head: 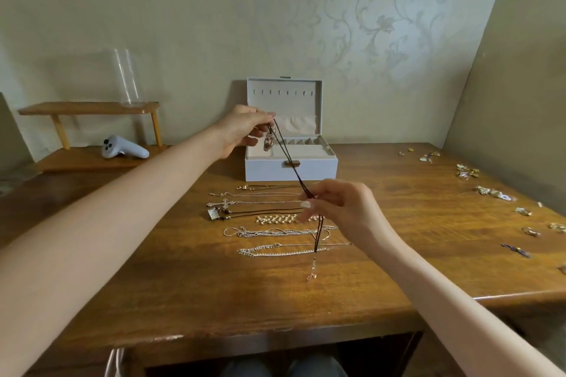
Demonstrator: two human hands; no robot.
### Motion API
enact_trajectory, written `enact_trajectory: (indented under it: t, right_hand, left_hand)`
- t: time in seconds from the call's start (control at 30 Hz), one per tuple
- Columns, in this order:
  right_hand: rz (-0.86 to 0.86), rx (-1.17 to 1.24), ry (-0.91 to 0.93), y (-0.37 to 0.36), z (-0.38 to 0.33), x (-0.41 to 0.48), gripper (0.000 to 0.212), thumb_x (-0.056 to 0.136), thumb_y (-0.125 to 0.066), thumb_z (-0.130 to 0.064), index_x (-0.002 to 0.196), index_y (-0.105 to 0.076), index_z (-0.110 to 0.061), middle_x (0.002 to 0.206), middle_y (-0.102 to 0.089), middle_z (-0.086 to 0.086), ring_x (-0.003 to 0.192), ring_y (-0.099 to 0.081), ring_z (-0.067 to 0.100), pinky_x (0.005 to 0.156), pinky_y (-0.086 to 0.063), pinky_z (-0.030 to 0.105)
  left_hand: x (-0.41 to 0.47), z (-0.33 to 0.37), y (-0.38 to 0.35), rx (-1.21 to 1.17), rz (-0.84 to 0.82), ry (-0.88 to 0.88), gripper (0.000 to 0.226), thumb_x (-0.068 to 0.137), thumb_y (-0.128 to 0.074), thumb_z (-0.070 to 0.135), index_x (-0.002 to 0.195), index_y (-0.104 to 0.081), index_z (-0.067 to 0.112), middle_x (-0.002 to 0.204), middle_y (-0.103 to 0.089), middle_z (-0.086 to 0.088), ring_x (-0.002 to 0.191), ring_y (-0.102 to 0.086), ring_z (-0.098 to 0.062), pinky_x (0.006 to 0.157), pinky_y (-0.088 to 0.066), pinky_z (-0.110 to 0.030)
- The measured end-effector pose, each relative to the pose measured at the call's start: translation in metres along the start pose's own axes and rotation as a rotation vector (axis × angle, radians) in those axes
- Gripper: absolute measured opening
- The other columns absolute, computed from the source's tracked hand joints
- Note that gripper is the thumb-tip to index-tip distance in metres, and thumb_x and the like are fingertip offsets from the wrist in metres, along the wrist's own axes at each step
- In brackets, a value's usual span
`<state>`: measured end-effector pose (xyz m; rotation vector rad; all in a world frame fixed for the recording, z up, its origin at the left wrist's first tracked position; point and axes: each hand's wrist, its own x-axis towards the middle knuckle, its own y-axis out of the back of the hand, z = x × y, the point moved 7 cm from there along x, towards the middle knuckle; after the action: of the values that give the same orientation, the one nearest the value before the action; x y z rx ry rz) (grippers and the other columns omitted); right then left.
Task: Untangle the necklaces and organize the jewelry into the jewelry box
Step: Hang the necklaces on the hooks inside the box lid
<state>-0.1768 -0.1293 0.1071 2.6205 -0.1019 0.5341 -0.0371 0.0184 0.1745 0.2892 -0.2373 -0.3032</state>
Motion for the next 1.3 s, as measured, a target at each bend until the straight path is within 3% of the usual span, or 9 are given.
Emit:
enact_trajectory:
  t: [0.1, 0.2, 0.47, 0.67, 0.73, 0.83, 0.93, 1.03, 1.3]
  right_hand:
    - [-0.013, -0.103, -0.001, 0.011, -0.003, 0.015, 0.009, 0.077, -0.075, -0.028, 0.075, -0.072, -0.019, 0.056, -0.064, -0.015, 0.054, -0.055, 0.0, 0.058, -0.043, 0.017]
    - [0.02, -0.045, 0.006, 0.022, -0.011, 0.046, 0.011, 0.081, -0.073, -0.019, 0.077, -0.073, -0.009, 0.06, -0.066, -0.002, 0.046, -0.046, 0.003, 0.049, -0.038, 0.016]
    - [-0.015, 0.184, -0.004, 0.011, 0.013, 0.188, 0.004, 0.084, -0.066, 0.001, 0.085, -0.069, 0.003, 0.086, -0.068, 0.026, 0.066, -0.068, 0.021, 0.07, -0.059, 0.027]
    - [-0.28, -0.596, -0.244, -0.011, 0.084, 0.281, 0.011, 0.087, -0.058, 0.003, 0.089, -0.068, 0.001, 0.092, -0.072, 0.014, 0.074, -0.07, 0.027, 0.077, -0.058, 0.037]
    - [-0.093, -0.794, -0.191, 0.005, 0.09, 0.314, 0.023, 0.087, -0.049, 0.004, 0.1, -0.067, 0.002, 0.094, -0.071, 0.016, 0.075, -0.071, 0.03, 0.075, -0.058, 0.04]
    - [0.139, -0.476, -0.014, 0.013, 0.082, 0.351, 0.032, 0.084, -0.047, 0.007, 0.104, -0.067, -0.009, 0.101, -0.068, 0.009, 0.072, -0.068, 0.024, 0.066, -0.058, 0.035]
    - [-0.053, -0.103, 0.012, -0.016, 0.085, 0.371, 0.03, 0.083, -0.066, -0.005, 0.113, -0.064, -0.007, 0.1, -0.069, 0.008, 0.067, -0.058, 0.013, 0.049, -0.045, 0.018]
    - [-0.118, -0.011, -0.041, -0.036, 0.102, 0.387, 0.031, 0.08, -0.073, -0.014, 0.109, -0.066, -0.005, 0.085, -0.068, 0.007, 0.065, -0.057, 0.014, 0.055, -0.043, 0.021]
    - [0.008, 0.159, -0.094, -0.046, 0.137, 0.401, 0.008, 0.077, -0.074, -0.002, 0.073, -0.066, -0.003, 0.064, -0.061, 0.008, 0.053, -0.056, 0.011, 0.047, -0.046, 0.014]
  left_hand:
    - [0.016, -0.004, 0.005, 0.003, -0.006, 0.002, 0.018, 0.094, -0.055, 0.023, 0.077, -0.054, 0.017, 0.077, -0.055, 0.001, 0.069, -0.049, -0.01, 0.063, -0.039, -0.022]
    - [0.039, -0.003, 0.009, 0.012, -0.011, -0.039, 0.016, 0.094, -0.054, 0.018, 0.078, -0.052, 0.017, 0.085, -0.061, -0.003, 0.074, -0.053, -0.013, 0.064, -0.041, -0.023]
    - [0.119, 0.001, 0.028, 0.174, 0.073, -0.157, 0.018, 0.091, -0.059, 0.012, 0.074, -0.053, 0.015, 0.074, -0.057, -0.001, 0.066, -0.053, -0.008, 0.058, -0.045, -0.013]
    - [0.195, -0.017, 0.035, 0.398, 0.079, -0.21, 0.026, 0.089, -0.06, 0.004, 0.068, -0.05, 0.015, 0.068, -0.054, 0.001, 0.058, -0.052, -0.003, 0.051, -0.038, -0.006]
    - [0.223, -0.031, 0.034, 0.497, 0.05, -0.215, 0.027, 0.089, -0.061, 0.007, 0.067, -0.051, 0.018, 0.069, -0.054, 0.003, 0.068, -0.053, -0.011, 0.062, -0.041, -0.016]
    - [0.256, -0.049, 0.032, 0.616, 0.001, -0.222, 0.017, 0.09, -0.06, 0.01, 0.074, -0.056, 0.012, 0.073, -0.054, 0.004, 0.071, -0.051, -0.012, 0.063, -0.039, -0.019]
    - [0.278, -0.06, 0.028, 0.772, -0.01, -0.275, 0.006, 0.091, -0.057, 0.008, 0.086, -0.06, 0.009, 0.085, -0.059, -0.006, 0.08, -0.053, -0.018, 0.071, -0.04, -0.028]
    - [0.288, -0.068, 0.026, 0.917, 0.029, -0.303, 0.013, 0.092, -0.051, 0.006, 0.083, -0.06, 0.012, 0.087, -0.056, -0.007, 0.082, -0.049, -0.018, 0.069, -0.033, -0.027]
    - [0.296, -0.085, 0.037, 0.67, 0.104, -0.283, 0.021, 0.09, -0.062, 0.02, 0.073, -0.056, 0.009, 0.067, -0.051, 0.003, 0.063, -0.045, -0.01, 0.056, -0.032, -0.021]
